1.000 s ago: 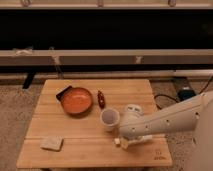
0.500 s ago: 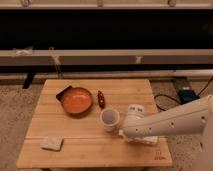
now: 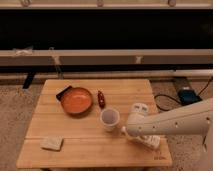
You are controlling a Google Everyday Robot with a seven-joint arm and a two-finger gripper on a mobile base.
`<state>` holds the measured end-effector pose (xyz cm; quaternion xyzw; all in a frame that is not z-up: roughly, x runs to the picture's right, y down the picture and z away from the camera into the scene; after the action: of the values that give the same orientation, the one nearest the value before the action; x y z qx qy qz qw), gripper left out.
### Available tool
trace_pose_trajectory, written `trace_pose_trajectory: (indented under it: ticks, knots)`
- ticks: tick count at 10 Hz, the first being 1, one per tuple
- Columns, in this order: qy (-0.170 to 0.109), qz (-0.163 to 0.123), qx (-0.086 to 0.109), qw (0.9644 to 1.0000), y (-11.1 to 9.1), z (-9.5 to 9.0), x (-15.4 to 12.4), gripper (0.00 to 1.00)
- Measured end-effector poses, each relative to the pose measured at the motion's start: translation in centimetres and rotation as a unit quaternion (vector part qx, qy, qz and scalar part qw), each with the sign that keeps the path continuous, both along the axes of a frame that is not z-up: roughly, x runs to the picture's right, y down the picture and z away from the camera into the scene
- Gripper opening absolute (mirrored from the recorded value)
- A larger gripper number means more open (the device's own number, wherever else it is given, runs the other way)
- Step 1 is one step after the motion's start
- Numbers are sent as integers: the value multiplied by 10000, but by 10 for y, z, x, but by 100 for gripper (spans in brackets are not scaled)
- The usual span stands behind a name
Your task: Stand the bottle upright
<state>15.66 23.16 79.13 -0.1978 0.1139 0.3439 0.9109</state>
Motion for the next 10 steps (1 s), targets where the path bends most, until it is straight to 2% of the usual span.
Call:
trace_pose_trajectory:
  ticks: [2, 5, 6, 7, 8, 10]
  knots:
    - [-178, 314, 192, 9992, -15, -11, 8, 0]
    - [-507, 748, 713, 9934, -53, -36, 20, 0]
    - [-696, 900, 1002, 9884, -72, -46, 18, 0]
    - [-927, 1106, 1363, 9801, -92, -54, 17, 0]
    - [-1104, 1263, 1664, 9717, -107, -57, 19, 0]
    - [-1509, 1562, 2182, 9514, -144, -55, 9, 0]
